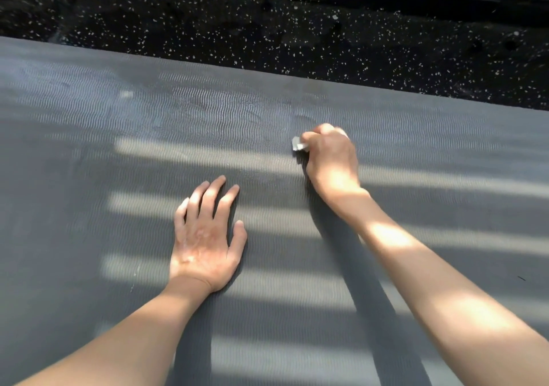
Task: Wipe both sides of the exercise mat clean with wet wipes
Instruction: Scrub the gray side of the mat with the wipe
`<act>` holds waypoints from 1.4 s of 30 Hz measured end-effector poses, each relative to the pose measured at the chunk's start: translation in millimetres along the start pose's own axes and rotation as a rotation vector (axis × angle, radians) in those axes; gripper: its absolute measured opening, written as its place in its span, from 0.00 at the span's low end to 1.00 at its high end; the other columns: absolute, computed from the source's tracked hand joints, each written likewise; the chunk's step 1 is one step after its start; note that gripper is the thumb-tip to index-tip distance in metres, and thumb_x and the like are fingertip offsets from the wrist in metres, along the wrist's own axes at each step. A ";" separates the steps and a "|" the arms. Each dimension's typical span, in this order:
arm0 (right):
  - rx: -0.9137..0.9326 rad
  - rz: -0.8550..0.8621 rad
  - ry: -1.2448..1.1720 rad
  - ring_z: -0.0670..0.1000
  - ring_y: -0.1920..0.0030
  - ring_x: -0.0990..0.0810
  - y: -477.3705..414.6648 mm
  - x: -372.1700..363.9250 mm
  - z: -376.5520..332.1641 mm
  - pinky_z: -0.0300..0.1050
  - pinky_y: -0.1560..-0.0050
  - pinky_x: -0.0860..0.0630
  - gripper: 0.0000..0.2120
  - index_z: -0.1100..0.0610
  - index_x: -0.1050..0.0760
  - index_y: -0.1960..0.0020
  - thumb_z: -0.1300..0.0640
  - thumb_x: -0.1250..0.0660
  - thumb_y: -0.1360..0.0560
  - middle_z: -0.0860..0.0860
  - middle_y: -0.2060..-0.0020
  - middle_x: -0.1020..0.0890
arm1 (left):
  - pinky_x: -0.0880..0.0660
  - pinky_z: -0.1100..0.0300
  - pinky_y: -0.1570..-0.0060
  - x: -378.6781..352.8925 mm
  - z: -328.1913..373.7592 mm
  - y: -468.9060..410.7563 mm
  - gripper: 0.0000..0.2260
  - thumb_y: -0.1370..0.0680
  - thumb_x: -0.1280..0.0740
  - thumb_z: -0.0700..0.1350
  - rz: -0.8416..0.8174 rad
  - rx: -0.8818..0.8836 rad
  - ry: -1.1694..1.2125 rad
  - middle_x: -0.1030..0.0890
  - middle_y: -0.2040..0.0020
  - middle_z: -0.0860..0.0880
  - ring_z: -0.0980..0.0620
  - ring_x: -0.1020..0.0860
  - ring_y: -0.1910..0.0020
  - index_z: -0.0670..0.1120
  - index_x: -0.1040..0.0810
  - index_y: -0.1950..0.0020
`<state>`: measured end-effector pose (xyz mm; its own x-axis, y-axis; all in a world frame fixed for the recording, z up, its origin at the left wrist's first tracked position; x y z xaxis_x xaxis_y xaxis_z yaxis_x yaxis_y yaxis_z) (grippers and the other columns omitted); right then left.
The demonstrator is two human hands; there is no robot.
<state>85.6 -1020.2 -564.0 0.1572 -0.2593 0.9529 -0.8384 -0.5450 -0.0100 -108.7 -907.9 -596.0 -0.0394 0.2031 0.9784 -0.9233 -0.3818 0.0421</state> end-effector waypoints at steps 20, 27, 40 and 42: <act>0.118 0.041 -0.161 0.59 0.61 0.22 116.9 -0.3 -12.2 0.44 0.65 0.29 0.08 0.60 0.20 0.62 0.70 0.32 0.37 0.55 0.63 0.20 | 0.45 0.48 0.29 0.2 -1.0 0.7 0.26 0.23 0.47 0.54 0.019 0.016 0.003 0.35 0.25 0.46 0.45 0.40 0.26 0.47 0.33 0.27; 0.181 0.036 -0.200 0.59 0.62 0.21 128.9 0.6 -15.7 0.45 0.66 0.25 0.09 0.60 0.20 0.63 0.67 0.39 0.33 0.55 0.62 0.21 | 0.44 0.47 0.29 0.1 -1.0 -0.7 0.25 0.23 0.46 0.54 0.034 0.015 0.003 0.35 0.25 0.46 0.45 0.40 0.26 0.47 0.33 0.27; 0.240 -0.033 -0.252 0.57 0.59 0.24 214.4 -6.4 -20.4 0.48 0.67 0.26 0.13 0.61 0.21 0.58 0.68 0.43 0.32 0.55 0.60 0.21 | 0.43 0.47 0.28 0.6 -1.2 1.6 0.26 0.23 0.46 0.54 0.053 0.012 0.024 0.35 0.25 0.47 0.45 0.40 0.26 0.47 0.33 0.27; 0.218 -0.004 -0.198 0.60 0.60 0.22 180.8 -7.4 -16.8 0.48 0.62 0.28 0.10 0.60 0.20 0.58 0.67 0.40 0.32 0.56 0.61 0.20 | 0.44 0.47 0.28 1.0 -1.4 1.7 0.26 0.23 0.46 0.54 0.051 0.011 0.025 0.35 0.25 0.47 0.45 0.40 0.26 0.47 0.33 0.26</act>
<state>-75.8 -1103.4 -567.8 0.2769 -0.3959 0.8755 -0.7093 -0.6990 -0.0918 -110.8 -907.0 -595.3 -0.0963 0.2058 0.9739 -0.9155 -0.4023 -0.0055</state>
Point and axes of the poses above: each hand's wrist, its own y-axis away from the middle knuckle, its own x-axis out of the back of the hand, z = x × y, the point moved 6 cm from there along -y, towards the middle knuckle
